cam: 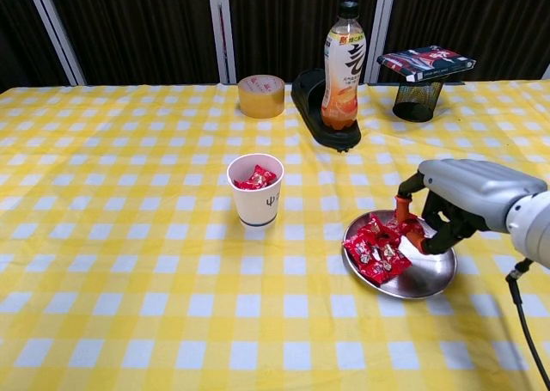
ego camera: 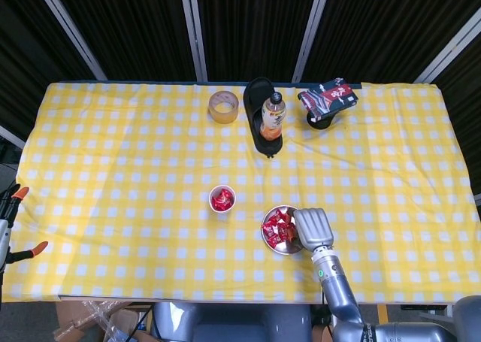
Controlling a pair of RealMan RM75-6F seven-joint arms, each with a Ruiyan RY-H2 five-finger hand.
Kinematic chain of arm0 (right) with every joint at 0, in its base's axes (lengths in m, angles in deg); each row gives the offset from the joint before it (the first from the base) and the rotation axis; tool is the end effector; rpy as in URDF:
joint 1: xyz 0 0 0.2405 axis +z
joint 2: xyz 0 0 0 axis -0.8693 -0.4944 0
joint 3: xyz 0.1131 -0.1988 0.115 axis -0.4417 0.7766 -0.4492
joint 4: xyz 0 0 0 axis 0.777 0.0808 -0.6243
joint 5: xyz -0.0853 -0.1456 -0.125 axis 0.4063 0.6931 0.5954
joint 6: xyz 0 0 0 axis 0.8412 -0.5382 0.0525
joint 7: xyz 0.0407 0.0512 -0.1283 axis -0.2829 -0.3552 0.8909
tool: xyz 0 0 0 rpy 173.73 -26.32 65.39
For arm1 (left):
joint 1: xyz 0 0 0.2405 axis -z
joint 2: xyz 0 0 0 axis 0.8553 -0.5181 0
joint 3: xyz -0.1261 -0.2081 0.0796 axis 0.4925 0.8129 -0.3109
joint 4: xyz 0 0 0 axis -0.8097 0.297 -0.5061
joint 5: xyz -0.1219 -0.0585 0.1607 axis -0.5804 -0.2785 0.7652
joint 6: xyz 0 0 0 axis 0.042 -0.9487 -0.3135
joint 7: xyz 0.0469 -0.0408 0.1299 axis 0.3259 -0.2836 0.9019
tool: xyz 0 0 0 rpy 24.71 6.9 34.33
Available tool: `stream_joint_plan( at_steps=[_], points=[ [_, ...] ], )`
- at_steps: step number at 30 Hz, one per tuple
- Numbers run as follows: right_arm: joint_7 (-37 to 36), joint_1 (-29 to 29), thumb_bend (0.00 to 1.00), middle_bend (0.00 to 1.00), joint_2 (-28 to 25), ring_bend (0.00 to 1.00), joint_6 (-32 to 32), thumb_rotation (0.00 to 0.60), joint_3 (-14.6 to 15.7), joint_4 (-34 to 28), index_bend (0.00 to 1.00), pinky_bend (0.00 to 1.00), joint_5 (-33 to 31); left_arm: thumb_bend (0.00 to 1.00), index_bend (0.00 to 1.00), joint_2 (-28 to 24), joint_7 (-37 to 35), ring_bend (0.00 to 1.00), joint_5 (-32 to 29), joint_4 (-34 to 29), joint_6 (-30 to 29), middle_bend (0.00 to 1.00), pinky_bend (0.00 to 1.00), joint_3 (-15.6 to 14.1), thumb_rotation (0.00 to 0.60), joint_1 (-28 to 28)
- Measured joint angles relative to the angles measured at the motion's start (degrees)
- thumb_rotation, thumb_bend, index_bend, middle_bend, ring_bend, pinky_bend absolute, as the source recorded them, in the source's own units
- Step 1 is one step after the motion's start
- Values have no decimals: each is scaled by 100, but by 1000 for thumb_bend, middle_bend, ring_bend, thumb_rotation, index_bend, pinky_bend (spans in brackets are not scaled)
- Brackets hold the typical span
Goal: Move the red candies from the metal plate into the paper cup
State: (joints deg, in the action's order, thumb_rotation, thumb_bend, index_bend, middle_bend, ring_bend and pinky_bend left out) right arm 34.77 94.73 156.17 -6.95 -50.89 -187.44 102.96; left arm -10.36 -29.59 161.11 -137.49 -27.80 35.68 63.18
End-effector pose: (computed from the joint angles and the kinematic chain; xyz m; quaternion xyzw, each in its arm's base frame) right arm -0.1542 -0.2660 -0.0256 0.6854 -0.4605 0.3045 0.4748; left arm -0.3177 0.1793 0.1678 -0.5561 -0.4400 -0.3781 0.5951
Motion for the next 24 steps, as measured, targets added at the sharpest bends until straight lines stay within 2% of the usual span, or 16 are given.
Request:
stream_joint_plan(
  at_steps=[5,13,19,24],
  points=[
    [61,75,552,886,-209,902,86,600,-238,-428,545,897,108,47,0,6,23,0,42,20,-5,0,0,-10,600,7],
    [359,486,552,886,-403,902,67,600,-839,-1038,544,897,-76,46,0,10,62,0,50,32,7,0,0,-16,600,17],
    [609,866,551,886,-274,902,-71,600,-1042,-1083,544,897,-416,46,0,-18,48,0,24,11,55,0,0,-22,600,28],
    [765,1195,553,886,-35,902,-195,600,-1128,-807,544,897,-694,46,0,-33,38,0,9,7,95,0,0,-24,600,40]
  ],
)
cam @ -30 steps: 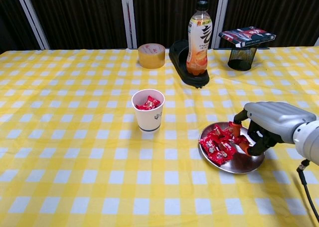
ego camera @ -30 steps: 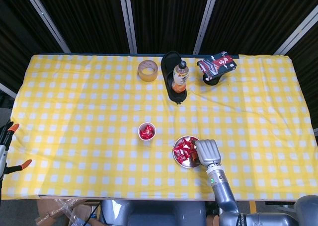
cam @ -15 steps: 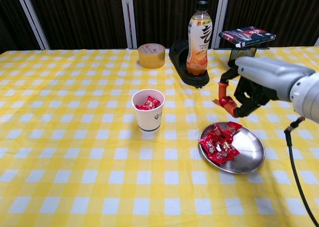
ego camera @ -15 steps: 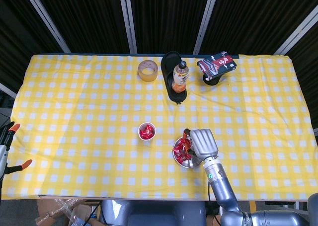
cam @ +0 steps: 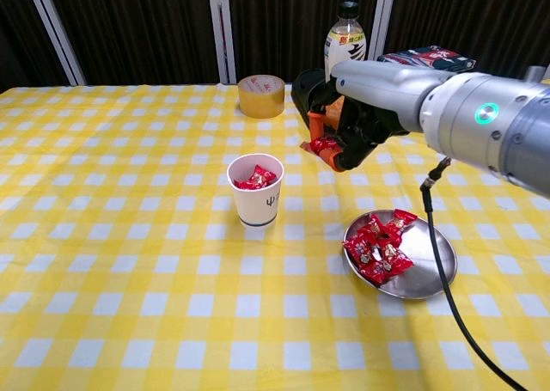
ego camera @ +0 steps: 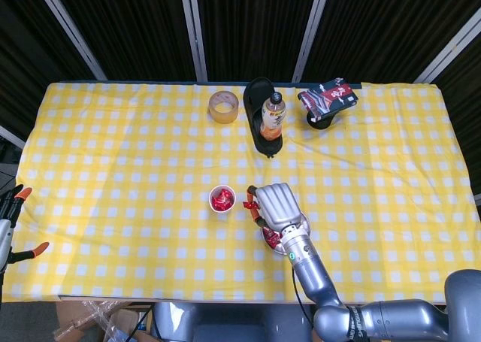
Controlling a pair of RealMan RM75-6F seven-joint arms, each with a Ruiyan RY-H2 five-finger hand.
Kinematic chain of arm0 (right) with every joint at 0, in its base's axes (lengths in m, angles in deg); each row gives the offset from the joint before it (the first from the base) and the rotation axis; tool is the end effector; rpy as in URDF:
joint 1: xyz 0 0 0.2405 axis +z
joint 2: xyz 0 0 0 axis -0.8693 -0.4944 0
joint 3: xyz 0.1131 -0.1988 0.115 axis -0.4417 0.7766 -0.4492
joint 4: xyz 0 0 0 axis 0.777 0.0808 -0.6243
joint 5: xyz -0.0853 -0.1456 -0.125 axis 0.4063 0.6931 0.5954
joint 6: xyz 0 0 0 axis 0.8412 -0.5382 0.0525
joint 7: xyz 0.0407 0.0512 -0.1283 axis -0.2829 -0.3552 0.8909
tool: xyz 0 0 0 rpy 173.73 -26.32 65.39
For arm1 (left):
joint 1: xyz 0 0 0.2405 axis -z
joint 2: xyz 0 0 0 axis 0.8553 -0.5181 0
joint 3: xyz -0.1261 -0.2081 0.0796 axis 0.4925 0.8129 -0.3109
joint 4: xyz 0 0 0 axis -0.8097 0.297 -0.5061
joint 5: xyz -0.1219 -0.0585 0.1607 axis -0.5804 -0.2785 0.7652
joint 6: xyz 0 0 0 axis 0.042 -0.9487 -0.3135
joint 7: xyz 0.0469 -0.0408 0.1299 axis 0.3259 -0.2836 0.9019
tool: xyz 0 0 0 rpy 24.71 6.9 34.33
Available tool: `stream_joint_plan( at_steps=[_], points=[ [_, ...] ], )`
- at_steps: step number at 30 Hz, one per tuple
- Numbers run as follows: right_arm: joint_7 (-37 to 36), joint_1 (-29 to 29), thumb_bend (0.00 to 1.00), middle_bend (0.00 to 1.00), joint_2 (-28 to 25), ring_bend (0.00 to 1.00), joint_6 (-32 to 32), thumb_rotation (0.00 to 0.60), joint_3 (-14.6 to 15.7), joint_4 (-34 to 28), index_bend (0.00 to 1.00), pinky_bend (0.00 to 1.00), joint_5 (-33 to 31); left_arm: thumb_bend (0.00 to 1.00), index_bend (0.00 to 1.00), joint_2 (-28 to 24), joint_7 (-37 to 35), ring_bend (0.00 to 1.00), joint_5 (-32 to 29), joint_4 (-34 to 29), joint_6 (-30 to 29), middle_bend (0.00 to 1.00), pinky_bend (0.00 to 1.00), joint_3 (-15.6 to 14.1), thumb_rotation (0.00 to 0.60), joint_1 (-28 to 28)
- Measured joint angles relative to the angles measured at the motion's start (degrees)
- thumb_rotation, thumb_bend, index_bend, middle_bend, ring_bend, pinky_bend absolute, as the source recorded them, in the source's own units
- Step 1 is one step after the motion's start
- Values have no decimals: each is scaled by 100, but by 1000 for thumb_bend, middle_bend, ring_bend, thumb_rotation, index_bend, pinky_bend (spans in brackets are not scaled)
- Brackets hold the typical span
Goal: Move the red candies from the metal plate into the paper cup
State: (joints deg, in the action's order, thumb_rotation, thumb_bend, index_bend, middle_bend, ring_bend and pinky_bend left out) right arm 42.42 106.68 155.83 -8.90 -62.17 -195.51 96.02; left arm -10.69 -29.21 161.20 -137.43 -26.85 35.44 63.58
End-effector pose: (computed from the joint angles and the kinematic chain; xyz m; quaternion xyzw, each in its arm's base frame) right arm -0.0500 -0.2987 -0.0056 0.7081 -0.4210 0.3787 0.4218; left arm -0.3182 0.1806 0.1670 -0.5644 -0.4400 -0.3704 0.5922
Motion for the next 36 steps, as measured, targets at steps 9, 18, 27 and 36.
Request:
stream_joint_plan(
  at_steps=[9,18,27,36],
  points=[
    [-26,424,551,886,492,902,-298,600,-89,813,544,897,-321,46,0,-15,-49,0,-31,27,33,0,0,30,600,30],
    [-215,806,552,886,900,902,-546,600,-214,1468,544,897,-500,46,0,-48,-113,0,-97,11,116,0,0,39,600,53],
    [-338,1047,548,886,1097,902,-622,600,-329,1836,519,897,-591,46,0,-82,-170,0,-155,-25,168,0,0,47,600,62],
    [-385,1101,464,886,1156,902,-525,600,-263,1870,396,897,-572,46,0,-97,-197,0,-172,-33,172,0,0,46,600,57]
  ],
)
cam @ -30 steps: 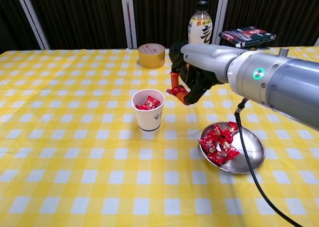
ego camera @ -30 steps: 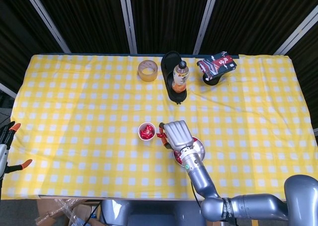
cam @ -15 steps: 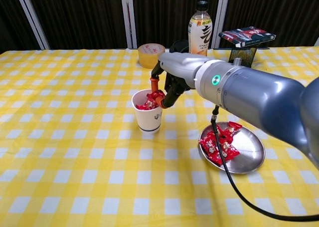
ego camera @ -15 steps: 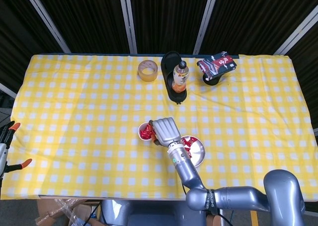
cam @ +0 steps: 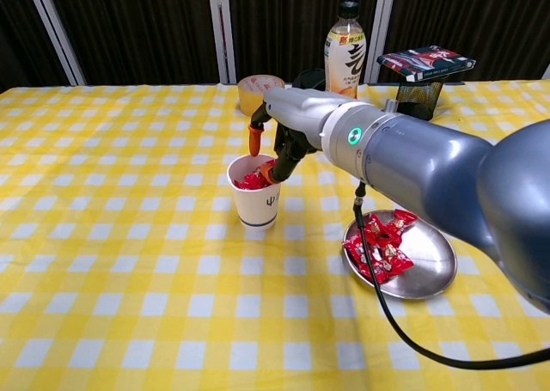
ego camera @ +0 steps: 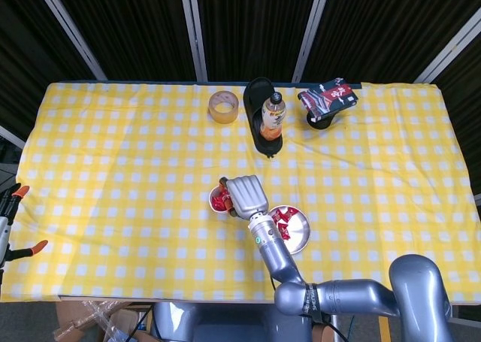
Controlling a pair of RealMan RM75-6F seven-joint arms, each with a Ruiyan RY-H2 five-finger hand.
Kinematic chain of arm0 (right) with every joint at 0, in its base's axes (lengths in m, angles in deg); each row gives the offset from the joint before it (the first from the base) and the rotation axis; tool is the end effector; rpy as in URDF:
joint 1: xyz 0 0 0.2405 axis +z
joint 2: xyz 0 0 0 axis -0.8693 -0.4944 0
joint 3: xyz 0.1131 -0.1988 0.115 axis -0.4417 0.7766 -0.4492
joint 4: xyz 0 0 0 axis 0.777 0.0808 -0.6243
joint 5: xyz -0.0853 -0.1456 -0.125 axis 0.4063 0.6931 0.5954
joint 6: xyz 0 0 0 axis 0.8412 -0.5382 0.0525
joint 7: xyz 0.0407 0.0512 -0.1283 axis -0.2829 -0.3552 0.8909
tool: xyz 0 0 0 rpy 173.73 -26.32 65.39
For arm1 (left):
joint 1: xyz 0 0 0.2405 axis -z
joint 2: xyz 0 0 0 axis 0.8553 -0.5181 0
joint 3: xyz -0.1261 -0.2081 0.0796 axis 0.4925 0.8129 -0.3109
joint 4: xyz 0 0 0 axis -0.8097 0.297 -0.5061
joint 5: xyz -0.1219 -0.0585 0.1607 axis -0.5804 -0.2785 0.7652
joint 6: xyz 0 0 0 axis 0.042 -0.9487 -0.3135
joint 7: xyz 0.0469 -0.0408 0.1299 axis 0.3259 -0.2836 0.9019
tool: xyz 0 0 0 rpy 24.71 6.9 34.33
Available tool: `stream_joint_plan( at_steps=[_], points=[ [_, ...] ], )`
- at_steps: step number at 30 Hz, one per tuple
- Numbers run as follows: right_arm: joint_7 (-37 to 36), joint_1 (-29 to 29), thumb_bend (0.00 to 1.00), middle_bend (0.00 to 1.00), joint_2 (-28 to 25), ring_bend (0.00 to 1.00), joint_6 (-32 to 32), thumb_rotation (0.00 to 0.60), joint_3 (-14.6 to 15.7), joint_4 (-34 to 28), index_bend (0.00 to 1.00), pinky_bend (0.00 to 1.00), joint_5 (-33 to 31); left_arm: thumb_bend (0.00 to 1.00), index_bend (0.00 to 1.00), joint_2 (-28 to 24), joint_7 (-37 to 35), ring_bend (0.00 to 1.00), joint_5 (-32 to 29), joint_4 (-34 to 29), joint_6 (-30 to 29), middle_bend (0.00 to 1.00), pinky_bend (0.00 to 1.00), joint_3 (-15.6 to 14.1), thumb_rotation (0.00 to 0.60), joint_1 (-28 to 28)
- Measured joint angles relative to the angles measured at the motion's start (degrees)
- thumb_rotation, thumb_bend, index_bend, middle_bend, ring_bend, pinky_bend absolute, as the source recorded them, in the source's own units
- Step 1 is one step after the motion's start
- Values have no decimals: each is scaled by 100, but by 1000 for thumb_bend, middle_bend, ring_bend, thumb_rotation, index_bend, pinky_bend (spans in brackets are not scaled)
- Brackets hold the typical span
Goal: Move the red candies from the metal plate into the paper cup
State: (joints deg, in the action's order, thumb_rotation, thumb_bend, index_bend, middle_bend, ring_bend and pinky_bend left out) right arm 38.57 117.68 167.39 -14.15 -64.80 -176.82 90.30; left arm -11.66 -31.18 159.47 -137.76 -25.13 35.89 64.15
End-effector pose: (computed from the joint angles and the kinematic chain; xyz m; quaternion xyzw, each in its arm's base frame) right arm -0.0147 -0.3318 -0.0666 0.7152 -0.4279 0.3769 0.4042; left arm -0.3212 0.1848 0.1706 -0.5544 -0.4567 -0.3700 0.5892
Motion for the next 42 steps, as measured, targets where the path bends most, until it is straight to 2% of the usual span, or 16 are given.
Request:
stream_joint_plan(
  at_steps=[10,17,24,29,34,37,42],
  points=[
    [-10,-105,463,886,-158,902,236,600,135,-396,380,897,125,46,0,6,19,0,1,3,-26,0,0,0,600,-10],
    [-8,-378,462,886,-568,902,542,600,318,-939,379,897,237,46,0,16,42,0,17,10,-61,0,0,-5,600,-22],
    [-57,-838,422,886,-1111,902,823,600,798,-1480,360,897,387,46,0,45,98,0,48,18,-117,0,0,-8,600,-34],
    [-102,-1090,361,886,-1223,902,906,600,1183,-1628,334,897,496,46,0,73,131,0,83,28,-178,0,0,-12,600,-55],
    [-130,-1323,352,886,-1205,902,920,600,1567,-1647,313,897,594,46,0,89,145,0,108,31,-217,0,0,-23,600,-76],
    [-130,-1426,350,886,-1125,902,907,600,1687,-1574,303,897,615,46,0,93,147,0,119,33,-234,0,0,-26,600,-84],
    [-126,-1518,350,886,-1073,902,877,600,1718,-1482,303,897,555,47,0,97,142,0,115,40,-242,0,0,-21,600,-90]
  ],
)
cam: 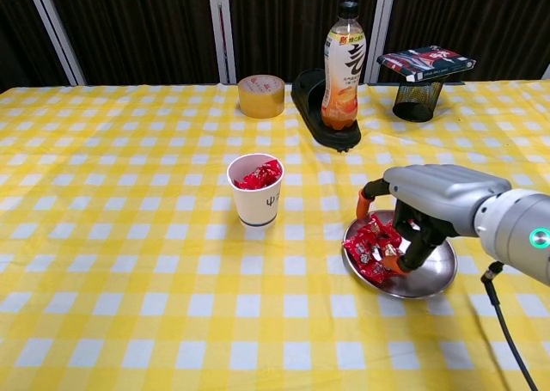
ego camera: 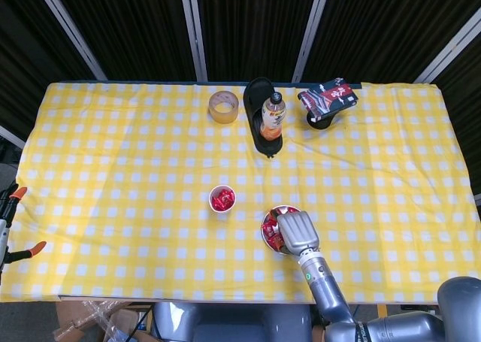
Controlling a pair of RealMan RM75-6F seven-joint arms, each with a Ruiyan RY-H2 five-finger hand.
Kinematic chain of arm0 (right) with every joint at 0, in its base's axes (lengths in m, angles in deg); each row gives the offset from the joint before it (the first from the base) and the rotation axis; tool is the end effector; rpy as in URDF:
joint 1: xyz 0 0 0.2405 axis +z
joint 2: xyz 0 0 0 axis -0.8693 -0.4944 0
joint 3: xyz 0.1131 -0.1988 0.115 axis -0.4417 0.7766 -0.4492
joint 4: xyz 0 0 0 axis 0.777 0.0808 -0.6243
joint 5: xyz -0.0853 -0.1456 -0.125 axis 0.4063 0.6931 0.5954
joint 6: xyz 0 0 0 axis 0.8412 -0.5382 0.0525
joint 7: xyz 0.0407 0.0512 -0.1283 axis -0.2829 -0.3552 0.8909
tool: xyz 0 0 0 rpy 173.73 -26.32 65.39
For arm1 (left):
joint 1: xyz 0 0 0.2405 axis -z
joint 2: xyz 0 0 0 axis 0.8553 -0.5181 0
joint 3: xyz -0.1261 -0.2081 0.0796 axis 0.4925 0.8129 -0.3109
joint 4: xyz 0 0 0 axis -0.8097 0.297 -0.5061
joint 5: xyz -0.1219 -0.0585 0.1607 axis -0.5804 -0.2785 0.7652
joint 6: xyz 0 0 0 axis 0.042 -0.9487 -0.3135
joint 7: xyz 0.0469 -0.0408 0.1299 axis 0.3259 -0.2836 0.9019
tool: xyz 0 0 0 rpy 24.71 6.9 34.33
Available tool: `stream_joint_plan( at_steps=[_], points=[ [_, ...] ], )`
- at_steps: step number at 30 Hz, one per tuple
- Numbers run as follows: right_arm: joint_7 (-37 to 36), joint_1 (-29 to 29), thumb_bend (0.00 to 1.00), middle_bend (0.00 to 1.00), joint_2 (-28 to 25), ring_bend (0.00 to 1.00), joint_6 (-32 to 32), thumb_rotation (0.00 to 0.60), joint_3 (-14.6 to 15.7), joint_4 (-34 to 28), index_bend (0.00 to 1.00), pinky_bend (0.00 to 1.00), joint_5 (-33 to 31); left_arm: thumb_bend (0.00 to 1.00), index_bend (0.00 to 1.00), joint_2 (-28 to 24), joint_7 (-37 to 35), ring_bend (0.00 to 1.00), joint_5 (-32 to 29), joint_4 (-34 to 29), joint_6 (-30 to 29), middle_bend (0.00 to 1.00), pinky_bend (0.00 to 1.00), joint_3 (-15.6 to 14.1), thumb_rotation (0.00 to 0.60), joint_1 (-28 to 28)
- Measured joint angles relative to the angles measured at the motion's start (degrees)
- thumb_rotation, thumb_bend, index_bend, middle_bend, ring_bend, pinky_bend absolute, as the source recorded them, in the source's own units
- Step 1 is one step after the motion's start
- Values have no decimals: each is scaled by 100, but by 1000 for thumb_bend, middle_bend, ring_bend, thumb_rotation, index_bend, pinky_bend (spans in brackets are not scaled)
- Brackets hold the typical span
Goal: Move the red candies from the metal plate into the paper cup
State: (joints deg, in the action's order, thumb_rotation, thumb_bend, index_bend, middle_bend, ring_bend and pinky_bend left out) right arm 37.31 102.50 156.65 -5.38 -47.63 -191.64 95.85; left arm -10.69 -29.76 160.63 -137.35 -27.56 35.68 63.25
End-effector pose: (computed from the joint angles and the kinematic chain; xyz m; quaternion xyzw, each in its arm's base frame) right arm -0.1276 -0.2592 -0.0372 0.7226 -0.4555 0.2783 0.4393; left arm -0.3198 0.1796 0.1699 -0.5550 -0.4410 -0.3746 0.5976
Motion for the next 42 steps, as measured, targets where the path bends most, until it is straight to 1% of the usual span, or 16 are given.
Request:
stream_joint_plan(
  at_steps=[14,20,27,33,42],
  points=[
    [-131,-178,350,886,-137,902,-265,600,-12,290,303,897,-177,46,0,11,43,0,-33,-7,19,0,0,8,600,2],
    [-286,-252,350,886,-117,902,-368,600,-19,393,304,897,-72,46,0,25,75,0,-46,-5,21,0,0,12,600,3],
    [-377,-300,350,886,-17,902,-446,600,-76,530,363,897,15,47,0,23,69,0,-49,-7,17,0,0,14,600,-2],
    [-435,-342,350,886,40,902,-529,600,-105,700,369,897,-3,46,0,19,66,0,-56,-6,33,0,0,15,600,2],
    [-516,-412,350,886,57,902,-657,600,-137,839,430,897,-35,46,0,21,88,0,-69,-9,49,0,0,17,600,7]
  ],
)
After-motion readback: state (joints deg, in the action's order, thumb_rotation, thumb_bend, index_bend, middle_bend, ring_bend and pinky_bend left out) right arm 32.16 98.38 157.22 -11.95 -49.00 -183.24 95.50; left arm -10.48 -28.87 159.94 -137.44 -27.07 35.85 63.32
